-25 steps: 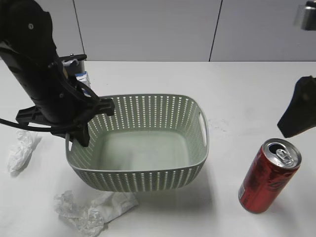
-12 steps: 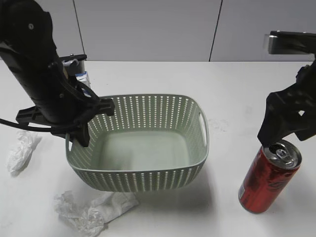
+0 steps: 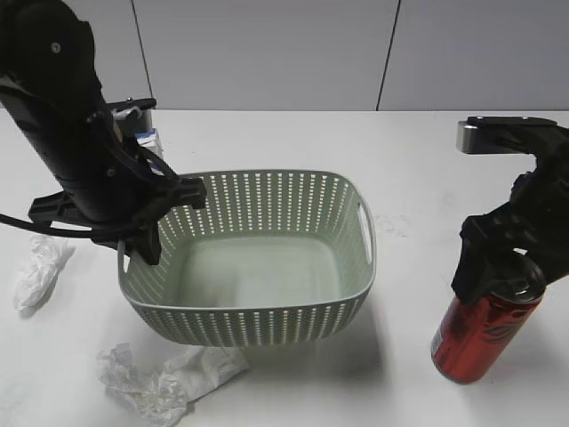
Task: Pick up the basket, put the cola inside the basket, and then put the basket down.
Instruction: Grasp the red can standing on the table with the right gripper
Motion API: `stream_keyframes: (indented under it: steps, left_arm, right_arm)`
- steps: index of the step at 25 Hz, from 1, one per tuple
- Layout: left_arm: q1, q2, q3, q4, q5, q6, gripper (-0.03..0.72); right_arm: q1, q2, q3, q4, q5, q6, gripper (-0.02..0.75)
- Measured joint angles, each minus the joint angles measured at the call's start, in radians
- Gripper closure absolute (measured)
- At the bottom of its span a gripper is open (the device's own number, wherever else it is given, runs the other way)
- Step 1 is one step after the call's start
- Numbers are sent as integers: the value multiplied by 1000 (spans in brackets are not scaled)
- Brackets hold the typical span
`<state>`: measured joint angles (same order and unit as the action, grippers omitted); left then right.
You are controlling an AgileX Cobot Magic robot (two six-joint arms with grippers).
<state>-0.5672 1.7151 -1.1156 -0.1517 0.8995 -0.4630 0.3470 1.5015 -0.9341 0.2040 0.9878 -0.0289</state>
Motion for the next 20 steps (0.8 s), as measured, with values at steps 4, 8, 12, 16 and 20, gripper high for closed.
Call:
stream_keyframes:
  steps: [4,8,12,16,20]
  left_arm:
    - [0,0,0,0,0,0,692]
    - [0,0,0,-1,2,0,692]
    - [0,0,0,-3,3,0,692]
    - [0,0,0,-6,4,0,692]
    - [0,0,0,-7,16,0,692]
  right_arm:
    - [0,43,0,3,-7,1,143]
    - [0,63,0,4,6,2,143]
    - [0,63,0,1,15,2,186]
    - [1,63,0,0,21,3,237]
    - [2,63,-19,-3,61,-8,237]
